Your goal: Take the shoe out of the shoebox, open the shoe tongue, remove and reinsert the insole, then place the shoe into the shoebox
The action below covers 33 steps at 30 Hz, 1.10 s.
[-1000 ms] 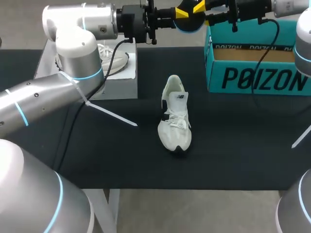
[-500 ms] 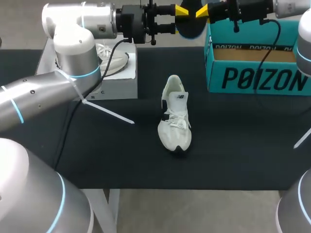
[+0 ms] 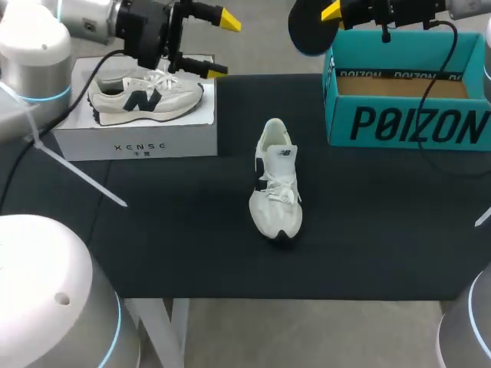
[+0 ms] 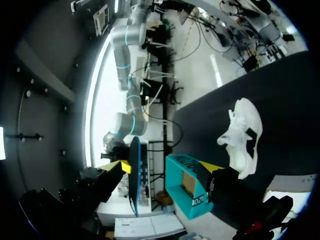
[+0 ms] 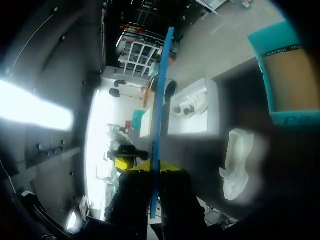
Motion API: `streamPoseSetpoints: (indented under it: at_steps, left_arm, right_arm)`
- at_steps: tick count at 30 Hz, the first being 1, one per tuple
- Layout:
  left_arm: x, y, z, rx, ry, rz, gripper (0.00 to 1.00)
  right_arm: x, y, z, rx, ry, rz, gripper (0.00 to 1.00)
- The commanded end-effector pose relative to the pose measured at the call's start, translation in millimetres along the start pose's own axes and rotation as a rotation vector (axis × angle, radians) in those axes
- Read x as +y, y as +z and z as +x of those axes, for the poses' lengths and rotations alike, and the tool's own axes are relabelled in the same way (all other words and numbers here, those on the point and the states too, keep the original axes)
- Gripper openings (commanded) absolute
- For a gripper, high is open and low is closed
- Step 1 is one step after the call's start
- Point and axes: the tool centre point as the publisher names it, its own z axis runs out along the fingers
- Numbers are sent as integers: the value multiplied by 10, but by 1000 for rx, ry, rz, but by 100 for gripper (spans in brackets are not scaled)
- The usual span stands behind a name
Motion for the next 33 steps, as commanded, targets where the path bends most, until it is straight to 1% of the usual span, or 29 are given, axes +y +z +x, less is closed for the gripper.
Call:
streamPoseSetpoints:
  at_steps: [1,4,7,8,9,12,13,16,18,19,22,23,25,27,30,33]
  left_arm:
    - [-469,-642,92,107,18,-29,100]
    - [-643,-795,204,126,-23,-71,100]
    - [-777,-940,385,156,-19,-80,100]
    - [-820,-985,456,179,-10,-67,100]
    - [-854,-1027,524,187,17,-55,100]
    - [-931,-1150,735,192,-9,-72,100]
    - [-957,-1192,802,194,-4,-67,100]
    - [-998,-1295,963,210,-18,-78,100]
    - [-988,-1361,1041,226,-9,-81,100]
    - [-963,-1389,1061,228,0,-100,100]
    - [-785,-1451,1041,175,-17,-236,100]
    - [-728,-1465,1011,147,-31,-262,100]
    - [-659,-1480,981,140,-17,-270,100]
    - [-579,-1501,990,146,-28,-304,100]
    - [-519,-1510,1043,180,-41,-301,100]
    - [-521,-1495,1077,187,-50,-273,100]
  right_arm:
    - [-2,-27,51,1,-25,4,0]
    - [-6,-14,102,5,-55,0,0]
    - [-15,7,166,-4,-81,-14,0]
    - [-24,6,196,-4,-89,-20,0]
    - [-33,0,226,-5,-97,-28,0]
    - [-63,-23,305,-6,-114,-50,0]
    - [-69,-33,324,-6,-116,-58,0]
    - [-96,-64,373,-8,-119,-80,0]
    - [-118,-77,390,-10,-119,-90,0]
    - [-129,-83,396,-10,-118,-93,0]
    - [-162,-90,400,-15,-116,-102,0]
    - [-170,-90,394,-16,-113,-104,0]
    - [-185,-90,383,-18,-109,-108,0]
    - [-191,-88,378,-20,-106,-110,0]
    - [-184,-83,377,-22,-104,-113,0]
    - [-163,-94,386,-21,-104,-121,0]
